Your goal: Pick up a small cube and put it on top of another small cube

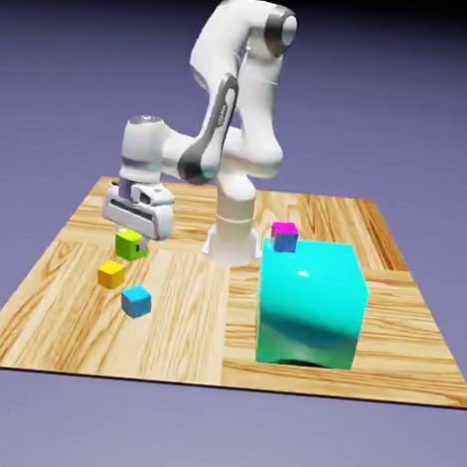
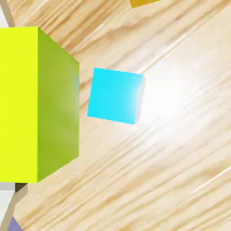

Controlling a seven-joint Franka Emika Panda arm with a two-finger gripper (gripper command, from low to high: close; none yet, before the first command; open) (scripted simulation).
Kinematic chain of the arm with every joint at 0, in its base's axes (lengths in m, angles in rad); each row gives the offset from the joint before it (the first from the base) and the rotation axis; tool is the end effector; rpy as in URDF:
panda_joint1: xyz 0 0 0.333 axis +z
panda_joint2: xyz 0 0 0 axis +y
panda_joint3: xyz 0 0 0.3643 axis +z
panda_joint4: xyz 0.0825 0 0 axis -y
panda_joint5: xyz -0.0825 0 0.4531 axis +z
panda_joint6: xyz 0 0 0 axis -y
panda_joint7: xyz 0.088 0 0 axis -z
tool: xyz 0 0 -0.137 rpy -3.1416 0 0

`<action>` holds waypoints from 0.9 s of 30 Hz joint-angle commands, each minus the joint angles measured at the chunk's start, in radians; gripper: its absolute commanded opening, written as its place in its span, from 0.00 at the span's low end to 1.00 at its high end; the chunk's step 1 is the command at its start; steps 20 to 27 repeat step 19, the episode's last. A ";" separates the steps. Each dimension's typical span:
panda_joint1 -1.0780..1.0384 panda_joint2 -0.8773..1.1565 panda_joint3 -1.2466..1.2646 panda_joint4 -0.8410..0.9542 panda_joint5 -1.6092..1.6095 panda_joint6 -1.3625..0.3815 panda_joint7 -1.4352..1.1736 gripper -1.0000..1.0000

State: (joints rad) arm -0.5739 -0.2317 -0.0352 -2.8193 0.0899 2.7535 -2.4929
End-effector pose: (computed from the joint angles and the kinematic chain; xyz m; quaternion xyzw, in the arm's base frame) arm 0.3391 -0.2384 0.2439 0.6179 0.7816 0.0261 0.0820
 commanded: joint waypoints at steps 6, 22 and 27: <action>0.171 0.061 -0.218 -0.034 -0.109 0.042 -0.163 0.00; 0.042 0.308 -0.022 -0.001 0.155 0.248 -0.361 1.00; 0.042 0.308 -0.022 -0.001 0.155 0.248 -0.361 1.00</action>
